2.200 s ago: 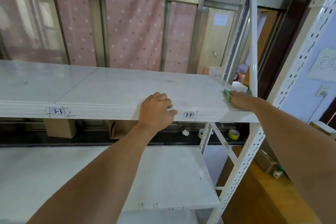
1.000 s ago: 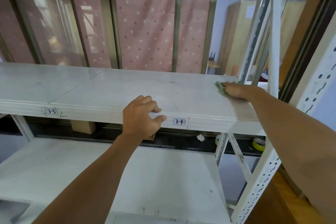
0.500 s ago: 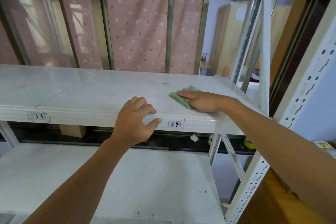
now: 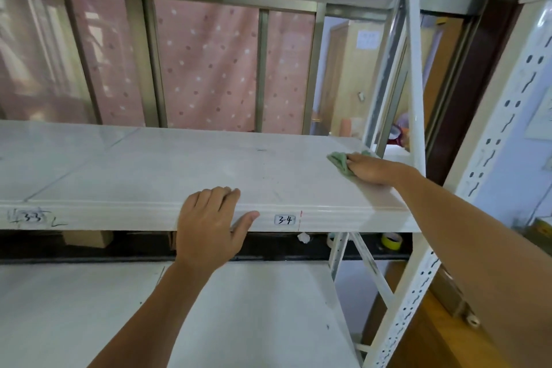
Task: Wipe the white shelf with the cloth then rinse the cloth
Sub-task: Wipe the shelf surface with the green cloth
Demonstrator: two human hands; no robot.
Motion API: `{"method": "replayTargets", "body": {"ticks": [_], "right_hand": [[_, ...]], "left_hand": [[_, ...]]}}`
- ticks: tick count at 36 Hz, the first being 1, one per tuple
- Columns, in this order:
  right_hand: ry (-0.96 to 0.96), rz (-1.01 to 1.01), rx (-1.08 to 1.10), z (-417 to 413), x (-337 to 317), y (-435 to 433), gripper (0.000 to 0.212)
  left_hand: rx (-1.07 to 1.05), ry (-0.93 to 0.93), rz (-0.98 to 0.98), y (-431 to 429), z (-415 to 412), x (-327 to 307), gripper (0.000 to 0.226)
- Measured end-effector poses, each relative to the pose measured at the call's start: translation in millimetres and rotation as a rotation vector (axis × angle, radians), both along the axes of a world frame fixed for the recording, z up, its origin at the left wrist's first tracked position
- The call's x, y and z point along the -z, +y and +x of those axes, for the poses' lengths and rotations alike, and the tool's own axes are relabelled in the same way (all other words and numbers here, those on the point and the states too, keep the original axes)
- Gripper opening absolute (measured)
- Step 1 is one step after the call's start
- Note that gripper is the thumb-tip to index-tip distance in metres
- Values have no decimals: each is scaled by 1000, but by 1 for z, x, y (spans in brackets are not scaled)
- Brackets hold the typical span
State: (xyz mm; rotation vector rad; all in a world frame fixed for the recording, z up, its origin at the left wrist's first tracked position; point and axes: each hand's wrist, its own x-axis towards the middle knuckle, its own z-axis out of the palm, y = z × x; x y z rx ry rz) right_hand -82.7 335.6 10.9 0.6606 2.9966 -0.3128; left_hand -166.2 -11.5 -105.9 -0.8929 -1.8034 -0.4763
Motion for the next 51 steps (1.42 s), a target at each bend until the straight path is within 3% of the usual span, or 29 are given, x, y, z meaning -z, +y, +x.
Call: {"method": "replayTargets", "body": {"ticks": [10,13,16,23,27,31,32,35,37,40,43,51], "right_hand": [[-106,98,19,-64,-2,37,64],[-106,96,-153,-88,0,16,81],[-94,96,-353,-96,9,-25,61],[-69,119,-657,-63,19,-78,60],[-33,108,-587,-51,16,-56,55],[-21,119,-367,-56,12,3,51],[-27,143,-308,-60,13,21,56],[-42,145,-151,-94,29,93,102],[-51,154,-61,-129,46,142,107],[-51,144,37,-126,29,117,96],[-75,160,16,-119,6,69,66],[-42,148,-316,-173,2,-6,60]], "left_hand": [[-61,100,59,8,-9,5,45],[-65,138,56,8,-10,4,42],[-69,129,51,8,-8,3,42],[-46,56,42,6,-1,1,42],[-42,40,49,8,0,0,42],[-48,31,50,9,1,0,42],[-48,33,50,9,1,0,43],[-45,32,59,9,1,0,43],[-48,27,65,9,1,0,43],[-45,25,64,9,1,0,43],[-53,29,68,9,-1,1,44],[-47,59,67,10,-3,0,43]]}}
